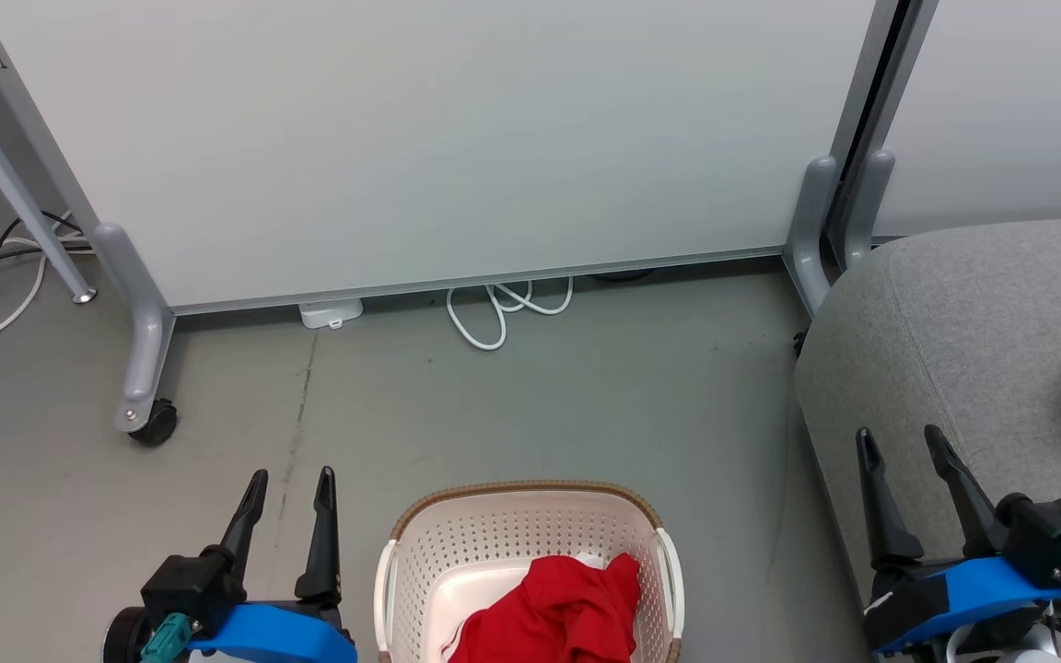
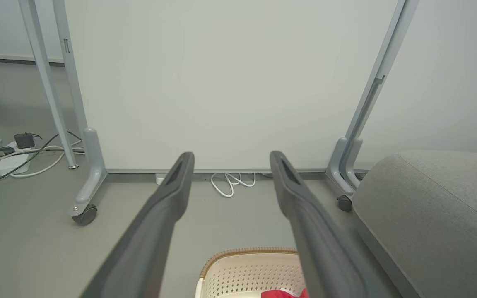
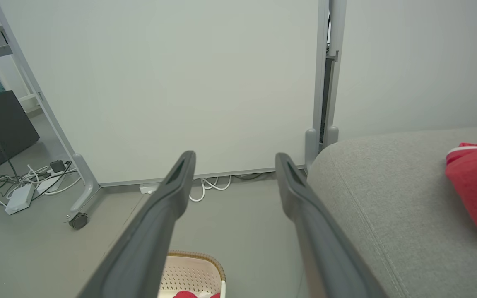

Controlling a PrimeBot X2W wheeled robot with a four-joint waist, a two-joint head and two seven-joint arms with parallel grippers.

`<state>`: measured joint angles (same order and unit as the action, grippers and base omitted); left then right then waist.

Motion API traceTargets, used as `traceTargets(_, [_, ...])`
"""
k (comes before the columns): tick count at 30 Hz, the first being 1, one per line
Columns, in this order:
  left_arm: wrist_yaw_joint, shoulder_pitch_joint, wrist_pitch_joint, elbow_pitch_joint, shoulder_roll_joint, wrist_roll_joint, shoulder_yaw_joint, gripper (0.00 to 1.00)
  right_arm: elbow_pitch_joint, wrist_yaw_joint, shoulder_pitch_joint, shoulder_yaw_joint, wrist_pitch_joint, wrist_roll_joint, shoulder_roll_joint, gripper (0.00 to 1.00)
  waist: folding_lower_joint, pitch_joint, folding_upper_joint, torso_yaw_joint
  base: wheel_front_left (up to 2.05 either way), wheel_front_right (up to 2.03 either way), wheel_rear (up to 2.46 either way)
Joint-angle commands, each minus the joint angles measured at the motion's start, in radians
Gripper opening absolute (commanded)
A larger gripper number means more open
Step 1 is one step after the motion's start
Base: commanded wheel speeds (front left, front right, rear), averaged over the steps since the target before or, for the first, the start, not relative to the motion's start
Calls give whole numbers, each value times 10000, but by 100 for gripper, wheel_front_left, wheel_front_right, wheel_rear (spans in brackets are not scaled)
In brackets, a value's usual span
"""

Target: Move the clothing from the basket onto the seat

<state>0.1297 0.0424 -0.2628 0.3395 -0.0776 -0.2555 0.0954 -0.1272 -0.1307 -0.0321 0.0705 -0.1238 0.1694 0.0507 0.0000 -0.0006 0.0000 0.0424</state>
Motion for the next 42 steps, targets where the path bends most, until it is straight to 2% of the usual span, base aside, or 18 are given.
traceTargets(1, [8,-88,-31,-3,-23,-6,18,100,-21,-1,125,-36,24,29,-4,100,0,4,0,-9,0,0,0])
traceTargets(12, [8,43,-29,140,-37,-87,373,100,180,-1,-97,-289,66,-3,-4,100,0,430,0,-205,0,0,0])
traceTargets(15, [8,285,-29,194,-50,-136,491,100,337,-1,-343,-377,124,-79,-4,100,0,844,0,-325,0,0,0])
traceTargets(24, [8,1600,-31,626,-277,-204,1286,100,1067,-1,-1772,-917,343,-313,-5,100,0,3191,0,-934,0,0,0])
traceTargets(25, [8,1600,-31,626,-277,-204,1286,100,1067,-1,-1772,-917,343,-313,-5,100,0,3191,0,-934,0,0,0])
traceTargets(27, [8,2366,-31,972,-454,-227,1788,100,1253,-1,-2429,-1052,334,-308,-3,100,0,4121,0,-1141,0,0,0])
traceTargets(28, [8,2366,-31,972,-454,-227,1788,100,1253,-1,-2429,-1052,334,-308,-3,100,0,4121,0,-1141,0,0,0])
traceTargets(34, [9,3940,-31,1955,-695,-449,3036,100,1509,-1,-3422,-1275,288,-379,-6,100,0,5763,0,-1361,0,0,0])
traceTargets(42, [9,5409,-29,3579,-651,-898,4666,100,1716,-1,-4065,-1603,169,-404,-6,100,0,7140,0,-1531,0,0,0])
